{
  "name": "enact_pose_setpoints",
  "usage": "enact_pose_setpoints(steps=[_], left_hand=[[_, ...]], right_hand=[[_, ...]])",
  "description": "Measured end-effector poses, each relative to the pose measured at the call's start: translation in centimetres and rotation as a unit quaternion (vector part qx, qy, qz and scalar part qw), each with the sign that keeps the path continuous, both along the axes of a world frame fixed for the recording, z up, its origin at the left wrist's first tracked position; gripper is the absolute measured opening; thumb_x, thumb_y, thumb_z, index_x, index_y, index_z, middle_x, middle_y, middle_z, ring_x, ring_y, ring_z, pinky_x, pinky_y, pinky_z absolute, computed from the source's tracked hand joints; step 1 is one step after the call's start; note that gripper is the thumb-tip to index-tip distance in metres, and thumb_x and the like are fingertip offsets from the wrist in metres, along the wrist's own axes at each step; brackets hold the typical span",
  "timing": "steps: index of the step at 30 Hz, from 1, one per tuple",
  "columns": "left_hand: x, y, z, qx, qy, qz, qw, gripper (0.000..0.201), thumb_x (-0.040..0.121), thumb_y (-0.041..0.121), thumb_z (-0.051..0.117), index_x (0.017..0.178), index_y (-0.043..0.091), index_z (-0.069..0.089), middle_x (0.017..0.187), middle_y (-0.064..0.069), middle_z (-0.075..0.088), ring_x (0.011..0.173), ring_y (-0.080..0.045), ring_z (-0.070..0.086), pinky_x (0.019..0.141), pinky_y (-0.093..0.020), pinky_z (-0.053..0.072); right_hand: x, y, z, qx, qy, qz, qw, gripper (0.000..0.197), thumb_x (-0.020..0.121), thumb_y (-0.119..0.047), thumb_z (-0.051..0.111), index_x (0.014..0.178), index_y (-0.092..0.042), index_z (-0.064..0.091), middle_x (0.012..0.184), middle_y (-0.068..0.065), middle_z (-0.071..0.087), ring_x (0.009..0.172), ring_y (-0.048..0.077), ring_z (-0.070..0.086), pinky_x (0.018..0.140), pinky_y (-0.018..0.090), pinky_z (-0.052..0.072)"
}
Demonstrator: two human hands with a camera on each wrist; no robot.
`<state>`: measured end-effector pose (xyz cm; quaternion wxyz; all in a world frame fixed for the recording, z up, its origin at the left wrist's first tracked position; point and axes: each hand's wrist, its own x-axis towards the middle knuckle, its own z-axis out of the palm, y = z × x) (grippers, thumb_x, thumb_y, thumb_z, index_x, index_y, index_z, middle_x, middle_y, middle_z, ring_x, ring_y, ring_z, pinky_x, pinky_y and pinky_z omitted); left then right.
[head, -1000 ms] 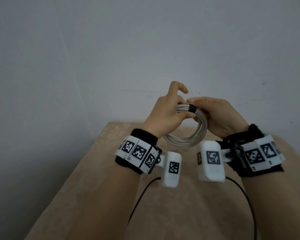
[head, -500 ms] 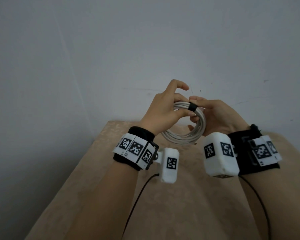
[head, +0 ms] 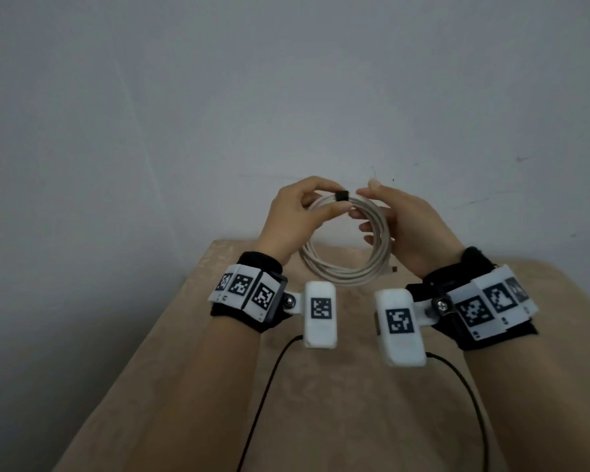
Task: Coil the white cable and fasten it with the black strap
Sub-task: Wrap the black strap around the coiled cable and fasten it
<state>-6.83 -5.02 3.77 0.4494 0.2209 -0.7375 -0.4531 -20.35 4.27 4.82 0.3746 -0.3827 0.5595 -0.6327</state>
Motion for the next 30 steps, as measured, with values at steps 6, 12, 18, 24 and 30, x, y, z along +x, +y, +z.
enact_pose_setpoints(steps=[6,12,18,24,30], left_hand=[[0.2,-0.6,-0.1,0.098,0.003,0.013,0.995,0.014,0.089,0.015,0.065,0.097,0.003,0.069,0.068,-0.004,0.059,0.046,-0.007,0.043,0.05,-0.024,0.042],[-0.3,-0.5,0.0,0.059,-0.122,0.02,0.991,0.028,0.095,0.025,0.055,0.091,0.0,0.066,0.071,-0.002,0.058,0.051,-0.012,0.046,0.052,-0.024,0.042],[-0.1,-0.5,-0.1,0.072,-0.094,0.027,0.993,0.023,0.092,0.03,0.061,0.081,0.01,0.062,0.064,0.003,0.049,0.046,-0.01,0.044,0.047,-0.022,0.039],[1.6,-1.2,-0.2,0.28,-0.102,-0.036,0.954,0.024,0.088,0.02,0.066,0.102,0.002,0.061,0.083,-0.01,0.066,0.059,-0.015,0.061,0.055,-0.027,0.053],[3.4,-2.6,-1.4,0.306,-0.179,-0.007,0.935,0.029,0.084,-0.005,0.065,0.111,-0.003,0.057,0.099,-0.024,0.062,0.084,-0.031,0.061,0.083,-0.043,0.053]], right_hand=[[-0.3,0.0,-0.9,0.006,0.083,-0.006,0.997,0.01,0.088,-0.009,0.064,0.097,-0.007,0.067,0.076,0.006,0.069,0.058,0.012,0.062,0.061,0.025,0.055],[-0.2,-0.4,-1.4,-0.007,0.087,-0.024,0.996,0.007,0.093,-0.006,0.056,0.095,-0.005,0.063,0.065,0.004,0.057,0.046,0.007,0.051,0.049,0.021,0.05],[0.6,-0.9,-1.7,-0.028,-0.019,-0.004,0.999,0.012,0.096,-0.008,0.052,0.085,-0.012,0.056,0.061,0.001,0.048,0.042,0.008,0.038,0.042,0.02,0.039],[0.1,-1.5,-3.2,0.04,-0.145,-0.018,0.988,0.02,0.097,-0.006,0.048,0.078,-0.006,0.051,0.063,0.006,0.049,0.04,0.01,0.044,0.044,0.023,0.044],[-0.3,-1.8,-4.4,0.147,-0.055,-0.01,0.987,0.013,0.094,-0.001,0.05,0.084,0.006,0.057,0.074,0.017,0.059,0.064,0.025,0.058,0.06,0.032,0.052]])
